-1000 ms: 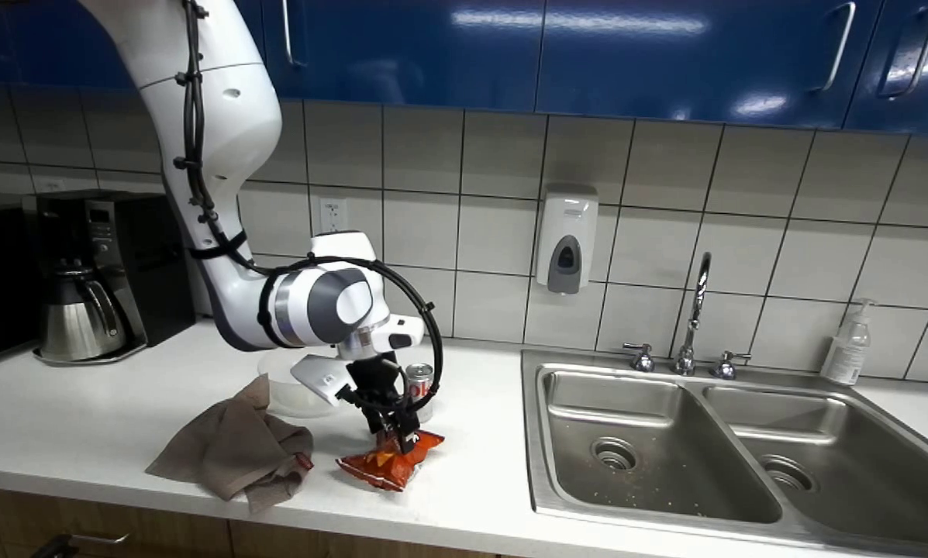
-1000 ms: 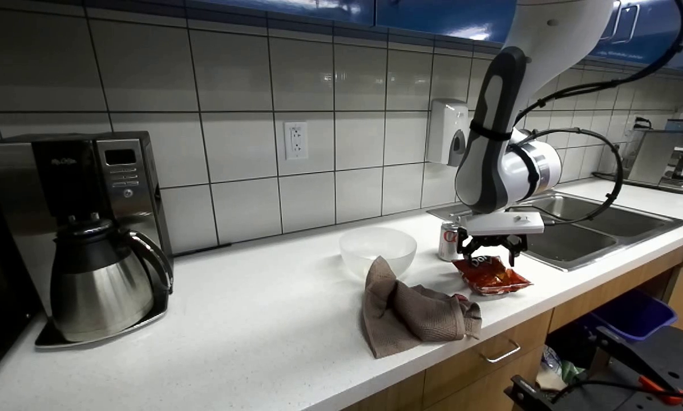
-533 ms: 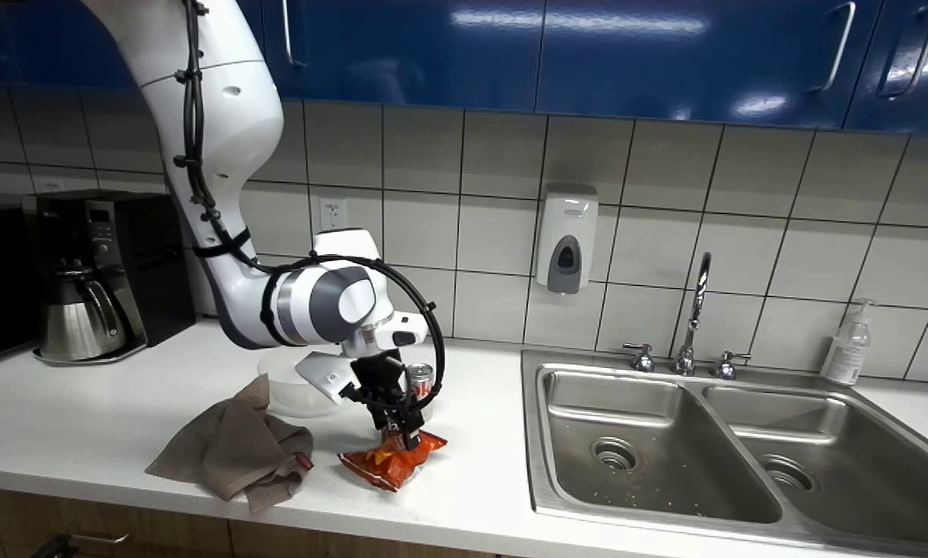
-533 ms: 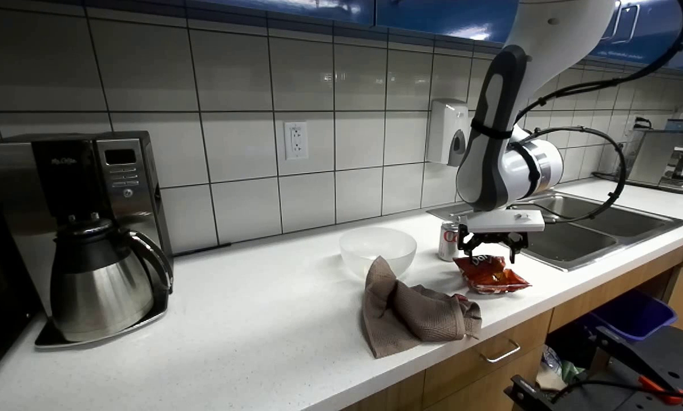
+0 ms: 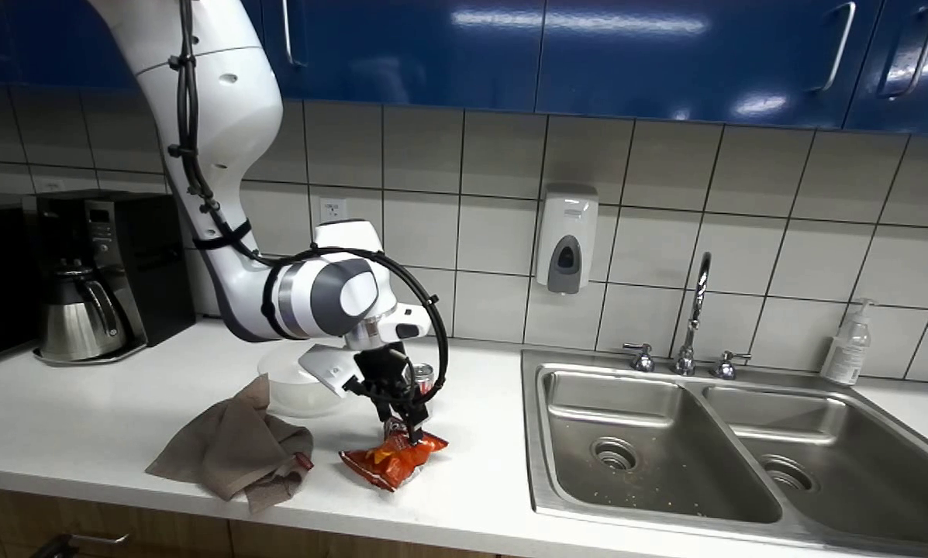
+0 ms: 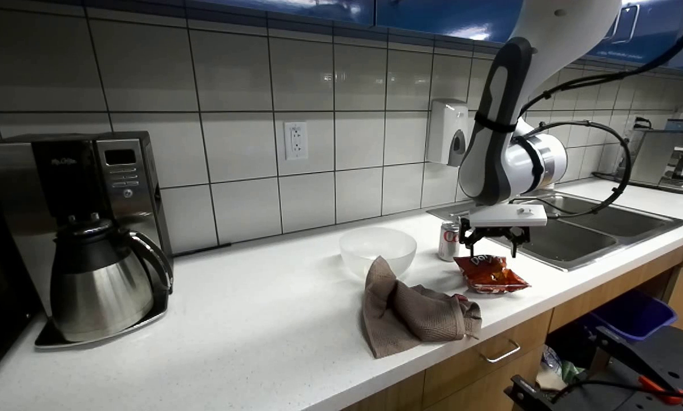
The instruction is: Put the snack pack in the bowl
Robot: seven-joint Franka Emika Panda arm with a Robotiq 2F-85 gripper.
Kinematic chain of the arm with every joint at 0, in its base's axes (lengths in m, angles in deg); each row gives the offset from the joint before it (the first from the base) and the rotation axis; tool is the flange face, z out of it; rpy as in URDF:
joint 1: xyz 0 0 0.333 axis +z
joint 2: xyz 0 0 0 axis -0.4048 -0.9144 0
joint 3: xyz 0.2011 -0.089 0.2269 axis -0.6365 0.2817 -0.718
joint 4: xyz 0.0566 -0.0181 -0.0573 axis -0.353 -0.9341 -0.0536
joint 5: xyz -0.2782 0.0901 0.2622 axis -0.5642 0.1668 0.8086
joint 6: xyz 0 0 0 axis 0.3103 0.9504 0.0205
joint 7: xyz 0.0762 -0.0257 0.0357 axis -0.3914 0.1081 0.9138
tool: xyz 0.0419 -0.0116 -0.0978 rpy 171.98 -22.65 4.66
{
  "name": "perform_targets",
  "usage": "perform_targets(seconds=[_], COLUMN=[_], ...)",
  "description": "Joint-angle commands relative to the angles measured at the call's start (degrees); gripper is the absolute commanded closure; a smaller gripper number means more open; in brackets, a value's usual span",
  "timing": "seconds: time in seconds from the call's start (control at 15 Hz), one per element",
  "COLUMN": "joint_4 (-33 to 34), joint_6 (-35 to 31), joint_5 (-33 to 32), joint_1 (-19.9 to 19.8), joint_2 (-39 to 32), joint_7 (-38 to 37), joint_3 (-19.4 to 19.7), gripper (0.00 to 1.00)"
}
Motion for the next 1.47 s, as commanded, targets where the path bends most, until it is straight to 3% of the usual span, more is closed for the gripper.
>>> perform_targets(seconds=[0.0,0.13,0.2,0.27,0.87,1.4], joint_4=[-3.1,-3.6,-3.8,-3.9,-4.8,-6.1], joint_6=[-0.9,-1.0,-0.9,-0.8,-0.1,-0.7], joint_5=[1.1,1.1,1.1,1.1,2.0,0.8], joint_1=[0.7,0.5,0.4,0.4,-2.0,0.8], joint_2=[3.3,3.8,3.9,3.9,3.8,6.6], joint_7=[2.5,2.7,2.8,2.9,6.1,5.8], joint_3=[0.6,0.6,0.4,0.4,-2.2,0.3], gripper=[0.00,0.00,0.25,0.26,0.97,1.00])
